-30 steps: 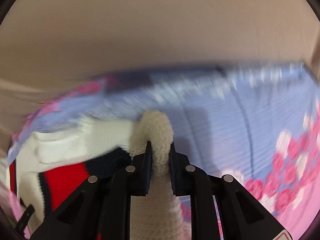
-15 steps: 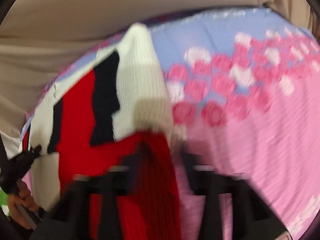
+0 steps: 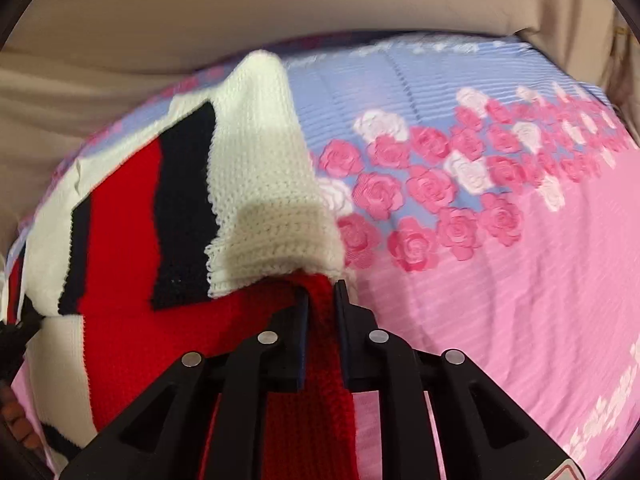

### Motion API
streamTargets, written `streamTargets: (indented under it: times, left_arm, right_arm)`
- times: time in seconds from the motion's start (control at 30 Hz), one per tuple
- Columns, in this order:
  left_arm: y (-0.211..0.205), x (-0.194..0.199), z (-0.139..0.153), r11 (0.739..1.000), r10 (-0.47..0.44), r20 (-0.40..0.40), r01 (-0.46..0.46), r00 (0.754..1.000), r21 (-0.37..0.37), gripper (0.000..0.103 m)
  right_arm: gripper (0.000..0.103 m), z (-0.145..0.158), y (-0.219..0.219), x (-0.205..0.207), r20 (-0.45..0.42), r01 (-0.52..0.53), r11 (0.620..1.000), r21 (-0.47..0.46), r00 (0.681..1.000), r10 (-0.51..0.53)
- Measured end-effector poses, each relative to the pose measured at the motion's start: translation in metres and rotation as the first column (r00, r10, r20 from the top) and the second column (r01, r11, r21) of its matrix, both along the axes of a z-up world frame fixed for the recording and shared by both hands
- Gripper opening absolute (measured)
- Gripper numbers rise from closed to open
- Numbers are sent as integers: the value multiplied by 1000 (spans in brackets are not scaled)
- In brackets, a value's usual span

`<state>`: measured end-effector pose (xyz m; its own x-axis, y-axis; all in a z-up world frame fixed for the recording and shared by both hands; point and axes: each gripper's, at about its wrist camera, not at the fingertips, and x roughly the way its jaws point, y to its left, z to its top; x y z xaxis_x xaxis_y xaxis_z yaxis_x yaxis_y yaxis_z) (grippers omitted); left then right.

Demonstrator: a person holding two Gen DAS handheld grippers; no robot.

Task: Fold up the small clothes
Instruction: 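Fold the held sleeve across the sweater body with the right tool, then release, then grasp the other striped sleeve cuff with the left tool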

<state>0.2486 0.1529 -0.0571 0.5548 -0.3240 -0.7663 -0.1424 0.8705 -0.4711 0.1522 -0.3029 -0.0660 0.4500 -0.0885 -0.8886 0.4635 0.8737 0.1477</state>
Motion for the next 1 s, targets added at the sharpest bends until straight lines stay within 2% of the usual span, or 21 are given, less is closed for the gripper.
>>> streamTargets:
  times: [0.03,0.07,0.1,0.13,0.23,0.33,0.37,0.47,0.5,0.57,0.6,0.63,0.7,0.8,0.83,0.87,0.9,1.0]
  left_arm:
    - [21,-2,7,999,39,17,-39,999,-14,30]
    - [46,0,12,996,83,23,-82,996,-21,36]
    - [71,3,15,991,131,21,-131,991,-19,43]
    - [96,8,15,984,176,14,-176,984,-14,45]
    - [180,31,9,942,336,-15,-335,942,30,45]
    - [250,57,-10,884,468,-79,-466,880,43,45]
    - [273,63,-17,852,523,-104,-521,846,43,45]
    - [308,74,-31,802,591,-122,-597,798,-17,45]
    - [313,74,-32,788,609,-104,-615,786,-34,43]
    - [317,82,-31,780,620,-114,-625,776,-16,29]
    - [316,87,-29,789,609,-121,-615,784,-13,7]
    - [313,90,-23,796,600,-118,-605,791,-8,7]
    - [310,89,2,814,580,-47,-581,813,0,7]
    - [256,93,67,889,447,111,-454,888,53,6]
    - [240,90,83,910,400,147,-411,905,57,6]
    - [206,88,108,940,314,205,-334,927,68,6]
    - [176,86,127,958,246,250,-273,937,81,6]
    - [74,68,164,996,41,324,-66,945,67,7]
  right_arm:
    - [14,5,5,-3,5,-6,1000,-20,1000,6]
    - [17,14,13,-10,18,-15,998,-62,1000,16]
    - [26,23,22,-19,26,-33,994,-104,999,36]
    - [36,30,31,-28,31,-58,989,-135,998,62]
    - [42,45,53,-62,42,-115,977,-182,991,124]
    - [44,52,79,-90,17,-168,969,-180,985,174]
    - [45,50,86,-98,8,-183,969,-168,982,187]
    - [45,47,112,-112,-25,-219,964,-149,976,218]
    - [45,46,120,-114,-34,-228,963,-142,974,225]
    - [45,41,135,-116,-51,-242,962,-127,970,237]
    - [46,40,141,-116,-56,-246,962,-121,969,241]
    - [47,39,146,-116,-61,-246,963,-113,969,241]
    - [47,38,151,-113,-60,-247,965,-92,968,243]
    - [48,43,156,-111,-40,-248,965,-90,969,245]
    - [48,45,156,-110,-33,-248,965,-87,969,246]
    - [48,47,156,-109,-25,-250,965,-82,968,248]
    - [49,49,154,-107,-16,-250,965,-80,968,249]
    - [49,52,148,-103,-2,-241,968,-67,970,241]
